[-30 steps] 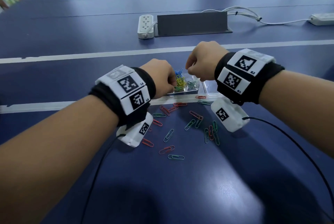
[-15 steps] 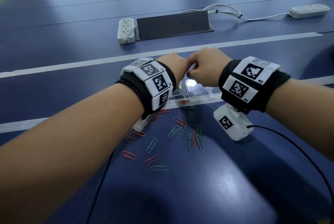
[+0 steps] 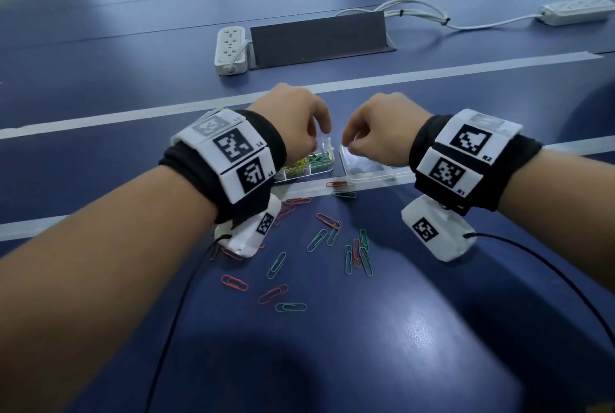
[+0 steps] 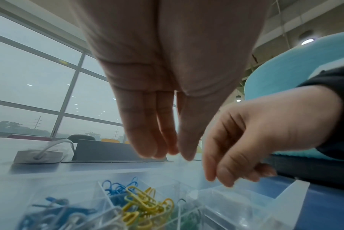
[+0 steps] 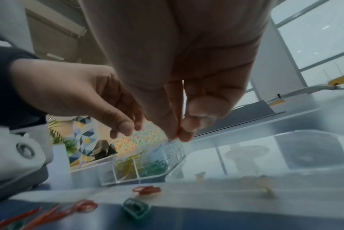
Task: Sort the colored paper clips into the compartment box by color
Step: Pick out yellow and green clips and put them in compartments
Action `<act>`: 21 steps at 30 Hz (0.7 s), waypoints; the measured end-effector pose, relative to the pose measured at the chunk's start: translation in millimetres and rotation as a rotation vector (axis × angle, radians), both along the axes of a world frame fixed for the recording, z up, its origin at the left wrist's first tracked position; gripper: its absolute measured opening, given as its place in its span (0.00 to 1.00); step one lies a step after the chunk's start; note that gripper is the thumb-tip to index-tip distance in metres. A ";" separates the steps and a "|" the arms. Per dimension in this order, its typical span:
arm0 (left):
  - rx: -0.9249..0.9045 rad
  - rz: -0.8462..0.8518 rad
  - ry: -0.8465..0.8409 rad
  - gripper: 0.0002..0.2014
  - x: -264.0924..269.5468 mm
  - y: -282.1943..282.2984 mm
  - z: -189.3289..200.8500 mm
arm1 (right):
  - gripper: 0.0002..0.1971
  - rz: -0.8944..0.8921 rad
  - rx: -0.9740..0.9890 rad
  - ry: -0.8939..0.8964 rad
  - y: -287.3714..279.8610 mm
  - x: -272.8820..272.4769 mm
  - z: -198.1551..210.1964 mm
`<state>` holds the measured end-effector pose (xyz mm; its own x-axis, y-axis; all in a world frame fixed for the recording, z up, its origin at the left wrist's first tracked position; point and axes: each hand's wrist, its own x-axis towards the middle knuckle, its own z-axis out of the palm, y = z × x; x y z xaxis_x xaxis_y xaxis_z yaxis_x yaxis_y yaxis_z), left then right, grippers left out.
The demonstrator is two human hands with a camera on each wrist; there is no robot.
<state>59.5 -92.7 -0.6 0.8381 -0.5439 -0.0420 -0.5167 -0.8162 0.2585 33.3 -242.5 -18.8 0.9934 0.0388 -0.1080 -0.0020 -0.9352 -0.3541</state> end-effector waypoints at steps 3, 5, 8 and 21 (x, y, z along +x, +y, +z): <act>-0.011 -0.005 -0.005 0.06 -6.9 12.3 3.2 | 0.05 0.107 -0.098 0.075 6.3 -8.4 -3.0; 0.026 -0.026 0.032 0.05 -12.4 20.5 1.7 | 0.03 0.163 -0.166 0.121 11.3 -15.0 -5.2; 0.092 -0.048 0.096 0.04 -20.9 31.7 -5.0 | 0.06 0.201 -0.224 0.162 17.1 -23.1 -7.4; 0.280 -0.177 0.133 0.10 -63.9 15.2 -26.4 | 0.12 0.381 -0.151 0.129 16.5 -50.9 -7.3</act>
<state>-4.4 -77.5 -27.0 0.7093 -0.6316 -0.3129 -0.6329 -0.7661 0.1117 -17.6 -225.9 -26.1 0.8893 0.3743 -0.2628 0.3183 -0.9191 -0.2321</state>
